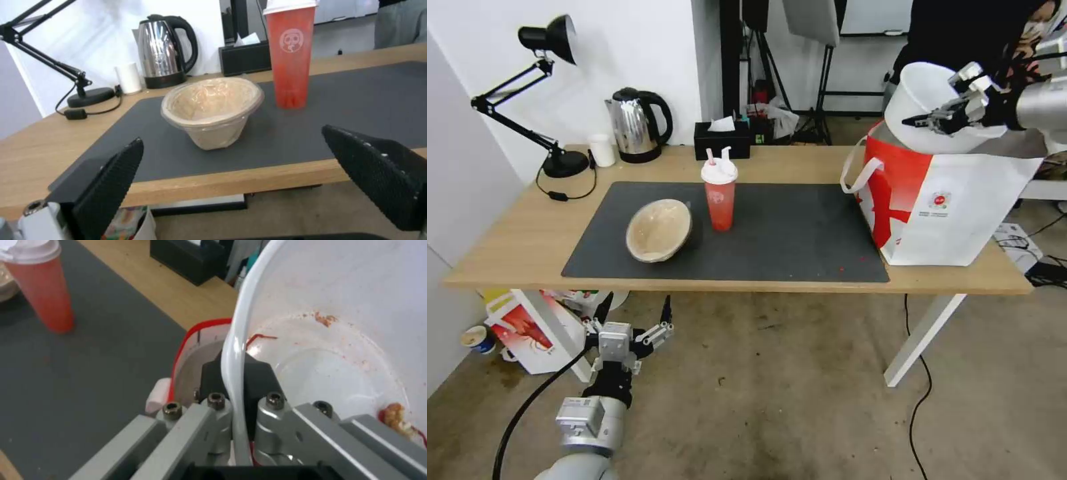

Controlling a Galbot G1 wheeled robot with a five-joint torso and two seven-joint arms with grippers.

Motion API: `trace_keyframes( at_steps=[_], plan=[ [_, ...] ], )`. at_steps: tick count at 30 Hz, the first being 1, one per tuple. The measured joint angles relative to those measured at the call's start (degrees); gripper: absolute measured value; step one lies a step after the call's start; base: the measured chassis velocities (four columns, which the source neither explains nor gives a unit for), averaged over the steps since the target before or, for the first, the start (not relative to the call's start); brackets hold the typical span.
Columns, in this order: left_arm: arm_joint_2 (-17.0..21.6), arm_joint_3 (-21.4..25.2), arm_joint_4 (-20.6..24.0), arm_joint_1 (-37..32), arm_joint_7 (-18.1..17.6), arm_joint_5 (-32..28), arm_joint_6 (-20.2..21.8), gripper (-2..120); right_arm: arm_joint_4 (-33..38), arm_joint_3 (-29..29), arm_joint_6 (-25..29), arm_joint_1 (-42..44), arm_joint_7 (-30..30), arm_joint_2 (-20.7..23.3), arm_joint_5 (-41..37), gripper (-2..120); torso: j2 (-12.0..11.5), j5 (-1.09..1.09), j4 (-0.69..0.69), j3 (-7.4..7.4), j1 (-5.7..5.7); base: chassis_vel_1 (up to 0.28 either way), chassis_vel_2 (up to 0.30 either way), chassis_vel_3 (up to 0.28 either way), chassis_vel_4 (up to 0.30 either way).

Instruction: Pick up the trash from the table and place it into the takeout bag.

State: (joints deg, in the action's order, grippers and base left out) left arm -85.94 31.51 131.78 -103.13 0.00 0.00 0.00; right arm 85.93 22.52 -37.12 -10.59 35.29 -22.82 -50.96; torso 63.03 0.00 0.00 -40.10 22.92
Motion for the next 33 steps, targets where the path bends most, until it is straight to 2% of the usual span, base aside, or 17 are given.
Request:
trace_keyframes(
  at_steps=[3, 6, 10, 12, 16, 17, 21, 25, 27, 29, 31, 33],
  plan=[
    [0.0, 0.0, 0.0, 0.0, 0.0, 0.0, 0.0, 100, 0.58, -1.12, 0.0, 1.36, 0.01, 0.07, 1.26, 0, 0.0, 0.01, 0.01, 0.0, 0.0, 0.0, 0.0, 0.0, 0.0],
    [0.0, 0.0, 0.0, 0.0, 0.0, 0.0, 0.0, 100, 1.04, -1.87, -0.01, 2.46, -0.09, 0.1, 2.07, 7, 0.0, 0.0, 0.0, 0.0, 0.0, 0.0, 0.0, 0.0, 0.0],
    [0.0, 0.0, 0.0, 0.0, 0.0, 0.0, 0.0, 100, 1.25, -2.77, -0.18, 3.76, -0.95, 0.06, 2.74, 24, 0.0, 0.0, 0.0, 0.0, 0.0, 0.0, 0.0, 0.0, 0.0],
    [0.0, 0.0, 0.0, 0.0, 0.0, 0.0, 0.0, 100, 1.25, -2.79, -0.2, 3.85, -1.02, 0.06, 2.85, 27, 0.0, 0.0, 0.0, 0.0, 0.0, 0.0, 0.0, 0.0, 0.0],
    [0.0, 0.0, 0.0, 0.0, 0.0, 0.0, 0.0, 100, 1.15, -2.8, -0.37, 3.93, -1.7, -0.02, 2.98, 45, 0.0, 0.0, 0.0, 0.0, 0.0, 0.0, 0.0, 0.0, 0.0],
    [0.0, 0.0, 0.0, 0.0, 0.0, 0.0, 0.0, 100, 1.15, -2.8, -0.37, 3.93, -1.7, -0.02, 2.98, 45, 0.0, 0.0, 0.0, 0.0, 0.0, 0.0, 0.0, 0.0, 0.0],
    [0.0, 0.0, 0.0, 0.0, 0.0, 0.0, 0.0, 100, 1.04, -2.57, -0.58, 3.55, -2.2, -0.33, 3.06, 64, 0.0, 0.0, 0.01, 0.0, 0.0, 0.0, 0.0, 0.0, 0.0],
    [0.0, 0.0, 0.0, 0.0, 0.0, 0.0, 0.0, 100, 1.01, -2.4, -0.63, 3.48, -2.38, -0.5, 3.25, 72, 0.0, 0.0, 0.0, 0.0, 0.0, 0.0, 0.0, 0.0, 0.0],
    [0.0, 0.0, 0.0, 0.0, 0.0, 0.0, 0.0, 100, 1.03, -2.28, -0.66, 3.42, -2.44, -0.77, 3.31, 85, 0.0, 0.0, 0.0, 0.0, 0.0, 0.0, 0.0, 0.0, 0.0],
    [0.0, 0.0, 0.0, 0.0, 0.0, 0.0, 0.0, 100, 1.04, -2.28, -0.66, 3.42, -2.44, -0.8, 3.31, 86, 0.0, 0.0, 0.0, 0.0, 0.0, 0.0, 0.0, 0.0, 0.0],
    [0.0, 0.0, 0.0, 0.0, 0.0, 0.0, 0.0, 100, 1.14, -2.78, -0.66, 3.67, -2.4, -0.94, 3.28, 96, 0.0, -0.01, 0.01, 0.0, 0.0, 0.0, 0.0, 0.0, 0.0],
    [0.0, 0.0, 0.0, 0.0, 0.0, 0.0, 0.0, 100, 1.59, -4.63, -0.65, 4.68, -2.55, -1.04, 2.43, 100, 0.0, 0.0, 0.01, 0.0, 0.0, 0.0, 0.0, 0.0, 0.0]
  ],
)
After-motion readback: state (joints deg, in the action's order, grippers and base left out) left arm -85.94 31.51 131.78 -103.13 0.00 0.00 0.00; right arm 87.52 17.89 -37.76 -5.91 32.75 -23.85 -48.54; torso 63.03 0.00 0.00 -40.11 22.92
